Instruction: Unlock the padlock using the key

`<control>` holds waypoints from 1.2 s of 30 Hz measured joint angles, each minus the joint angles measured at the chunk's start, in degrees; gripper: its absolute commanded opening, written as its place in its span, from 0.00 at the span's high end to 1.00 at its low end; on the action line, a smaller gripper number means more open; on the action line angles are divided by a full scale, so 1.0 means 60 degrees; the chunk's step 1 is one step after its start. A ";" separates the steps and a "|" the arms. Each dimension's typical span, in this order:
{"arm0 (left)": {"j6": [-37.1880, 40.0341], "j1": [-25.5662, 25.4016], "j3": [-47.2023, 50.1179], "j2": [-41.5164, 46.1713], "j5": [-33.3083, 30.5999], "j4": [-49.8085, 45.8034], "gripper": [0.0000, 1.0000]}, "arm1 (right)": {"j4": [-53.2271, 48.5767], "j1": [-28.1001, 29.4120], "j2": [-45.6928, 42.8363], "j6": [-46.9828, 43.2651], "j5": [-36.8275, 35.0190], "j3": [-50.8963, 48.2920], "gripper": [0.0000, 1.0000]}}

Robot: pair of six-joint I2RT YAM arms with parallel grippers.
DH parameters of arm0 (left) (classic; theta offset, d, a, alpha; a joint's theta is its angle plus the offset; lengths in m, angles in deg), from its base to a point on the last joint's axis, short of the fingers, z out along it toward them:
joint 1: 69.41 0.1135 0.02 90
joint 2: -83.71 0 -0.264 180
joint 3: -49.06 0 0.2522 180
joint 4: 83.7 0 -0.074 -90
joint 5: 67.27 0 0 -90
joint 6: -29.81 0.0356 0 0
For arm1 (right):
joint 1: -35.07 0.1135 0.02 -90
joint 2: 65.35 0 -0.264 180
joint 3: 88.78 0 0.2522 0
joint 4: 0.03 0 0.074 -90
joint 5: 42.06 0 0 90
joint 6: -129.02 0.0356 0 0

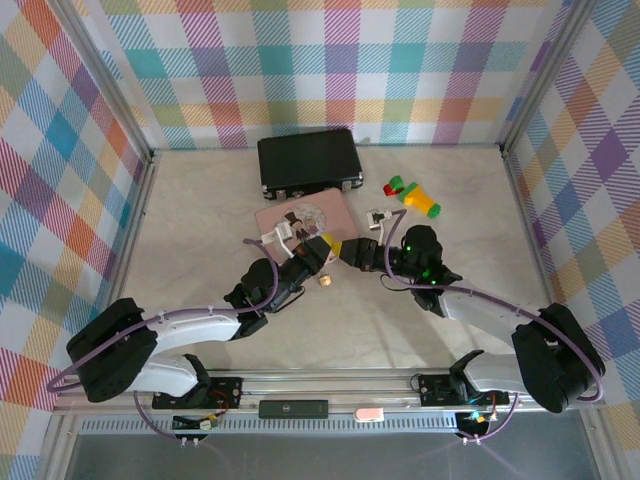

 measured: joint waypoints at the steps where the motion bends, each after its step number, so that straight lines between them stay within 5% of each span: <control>1: -0.0004 -0.0022 0.0044 -0.0040 -0.0069 0.0102 1.00 | 0.0055 0.0015 0.0000 0.0047 -0.0004 -0.0036 0.76; 6: -0.0040 -0.0095 0.0095 -0.0204 -0.0280 0.0495 1.00 | 0.0211 0.0062 0.0000 0.0193 -0.0036 -0.0109 0.81; 12: -0.0117 -0.0153 0.0131 -0.0346 -0.0503 0.0892 1.00 | 0.0412 0.0098 0.0000 0.0335 -0.0044 -0.0117 0.68; 36: -0.0146 -0.0335 0.0135 -0.0372 -0.0954 0.1297 0.99 | 0.0313 0.0106 -0.0237 0.0248 -0.0233 -0.0229 1.00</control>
